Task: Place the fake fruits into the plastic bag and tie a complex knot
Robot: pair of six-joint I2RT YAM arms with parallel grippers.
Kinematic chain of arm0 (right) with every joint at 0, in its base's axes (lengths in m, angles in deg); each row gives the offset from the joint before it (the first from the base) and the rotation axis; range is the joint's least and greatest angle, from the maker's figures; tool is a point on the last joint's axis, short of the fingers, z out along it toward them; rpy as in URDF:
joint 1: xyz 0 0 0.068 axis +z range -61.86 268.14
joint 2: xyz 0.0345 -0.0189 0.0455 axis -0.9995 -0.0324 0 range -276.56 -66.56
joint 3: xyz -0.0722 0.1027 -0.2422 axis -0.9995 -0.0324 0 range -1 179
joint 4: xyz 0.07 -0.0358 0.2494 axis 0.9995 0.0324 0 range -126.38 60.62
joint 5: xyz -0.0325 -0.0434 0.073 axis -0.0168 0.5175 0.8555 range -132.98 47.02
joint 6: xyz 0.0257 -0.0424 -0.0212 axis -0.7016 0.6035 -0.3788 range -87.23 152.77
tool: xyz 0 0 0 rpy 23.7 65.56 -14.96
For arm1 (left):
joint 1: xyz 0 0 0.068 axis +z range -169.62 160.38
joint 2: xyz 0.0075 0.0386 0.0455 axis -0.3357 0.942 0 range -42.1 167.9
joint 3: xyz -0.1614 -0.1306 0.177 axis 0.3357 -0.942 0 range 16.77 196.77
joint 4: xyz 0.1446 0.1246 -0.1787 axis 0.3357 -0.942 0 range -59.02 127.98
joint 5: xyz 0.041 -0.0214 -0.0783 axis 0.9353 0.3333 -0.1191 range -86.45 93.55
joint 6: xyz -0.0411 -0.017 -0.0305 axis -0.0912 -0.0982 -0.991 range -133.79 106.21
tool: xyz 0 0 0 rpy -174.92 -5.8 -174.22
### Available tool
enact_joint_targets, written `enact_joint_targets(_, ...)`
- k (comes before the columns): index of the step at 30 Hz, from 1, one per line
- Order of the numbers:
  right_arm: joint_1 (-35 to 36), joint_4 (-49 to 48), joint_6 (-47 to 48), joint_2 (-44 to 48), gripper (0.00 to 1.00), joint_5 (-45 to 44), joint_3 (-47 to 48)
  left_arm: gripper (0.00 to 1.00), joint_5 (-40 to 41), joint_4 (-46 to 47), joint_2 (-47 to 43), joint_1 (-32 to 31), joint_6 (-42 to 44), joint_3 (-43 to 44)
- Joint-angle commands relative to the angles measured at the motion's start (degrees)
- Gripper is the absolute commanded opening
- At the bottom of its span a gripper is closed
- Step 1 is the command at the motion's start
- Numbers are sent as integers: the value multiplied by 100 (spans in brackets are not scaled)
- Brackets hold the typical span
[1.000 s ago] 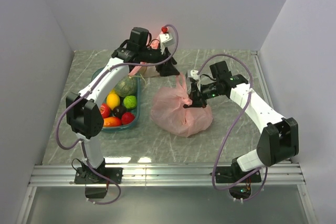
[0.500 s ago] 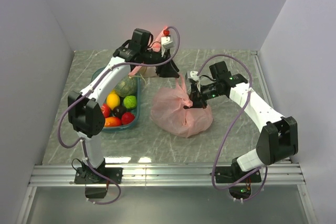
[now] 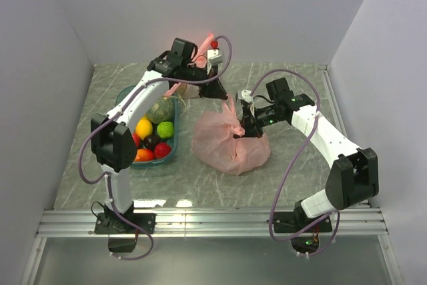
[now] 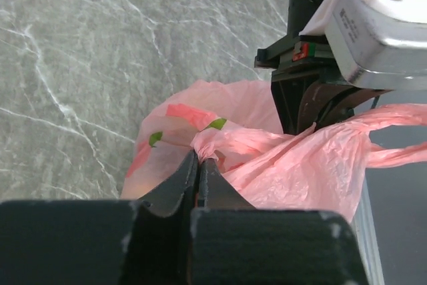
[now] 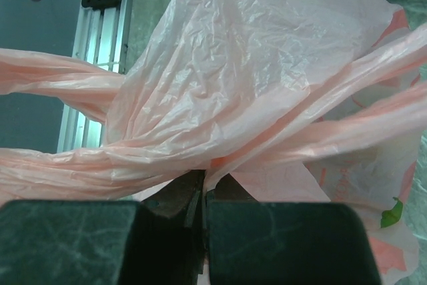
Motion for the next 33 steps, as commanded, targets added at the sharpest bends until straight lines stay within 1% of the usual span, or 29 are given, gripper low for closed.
enact_joint_targets(1, 0, -172, -316, 68, 0, 66, 113, 0, -343, 324, -363, 394, -515, -75)
enact_joint_targets(2, -17, -268, -457, 103, 0, 92, 51, 0, -361, 639, -495, 474, -675, -207)
enact_joint_targets(3, -61, -461, -580, 112, 0, 109, -2, 0, -396, 703, -774, 553, -772, -331)
enact_joint_targets(5, -96, -620, -1001, 130, 0, 232, -142, 0, -352, 739, -1092, 615, -783, -682)
enact_joint_targets(6, -123, -760, -1160, 139, 0, 293, -178, 0, -361, 634, -1398, 615, -678, -805)
enact_joint_targets(7, -131, -840, -1318, 156, 0, 355, -247, 0, -361, 677, -1558, 598, -677, -1111)
enact_joint_targets(8, -132, -954, -1703, 191, 0, 399, -300, 0, -343, 712, -1716, 545, -816, -1288)
enact_joint_targets(9, -123, -1260, -1941, 218, 0, 530, -353, 0, -178, 747, -2005, 510, -870, -1464)
enact_joint_targets(10, -131, -1445, -2457, 253, 0, 584, -493, 0, -81, 791, -2138, 431, -1009, -1805)
enact_joint_targets(11, -132, -1612, -2706, 340, 0, 636, -564, 0, 42, 809, -2279, 387, -1080, -1982)
enact_joint_targets(12, -132, -2006, -2970, 385, 0, 724, -747, 0, 365, 879, -2550, 317, -1238, -2341)
enact_joint_targets(13, -123, -2201, -3442, 428, 0, 760, -827, 0, 534, 1027, -2692, 177, -1387, -2571)
enact_joint_targets(15, -123, -2648, -3805, 543, 0, 804, -986, 1, 868, 1326, -3112, -16, -1677, -3045)
enact_joint_targets(16, -131, -2764, -4051, 578, 0, 873, -1100, 0, 1226, 1658, -3228, -209, -2027, -3465)
enact_joint_targets(19, -123, -2801, -3984, 692, 0, 857, -1171, 1, 1816, 2065, -3370, -578, -2450, -3916)
enact_joint_targets(20, -131, -2722, -3852, 719, 0, 796, -1162, 0, 1854, 2301, -3335, -615, -2557, -3961)
enact_joint_targets(22, -132, -2284, -3406, 745, 0, 594, -1066, 0, 1924, 2408, -3098, -676, -2741, -3874)
enact_joint_targets(24, -166, -2125, -3289, 798, 12, 453, -1057, 0, 1951, 2356, -2748, -677, -2821, -3595)
enact_joint_targets(25, -184, -2098, -3210, 833, 17, 400, -1048, 0, 1933, 2321, -2633, -668, -2821, -3480)
enact_joint_targets(27, -219, -2167, -3236, 921, 19, 233, -1065, 1, 1785, 2285, -2351, -677, -2804, -3225)
enact_joint_targets(29, -211, -2229, -3314, 886, 17, 163, -1031, 0, 1687, 2460, -2254, -712, -2944, -3215)
enact_joint_targets(30, -219, -2273, -3559, 860, 18, 101, -987, 0, 1722, 2487, -2219, -773, -2979, -3215)
enact_joint_targets(31, -211, -2282, -3578, 764, 26, 66, -943, 0, 1722, 2514, -2201, -791, -3014, -3197)
enact_joint_targets(32, -211, -2091, -3535, 711, 34, 66, -890, 0, 1714, 2523, -2123, -808, -3041, -3162)
enact_joint_targets(33, -211, -2002, -3430, 693, 47, 48, -838, 0, 1722, 2531, -2087, -826, -3102, -3101)
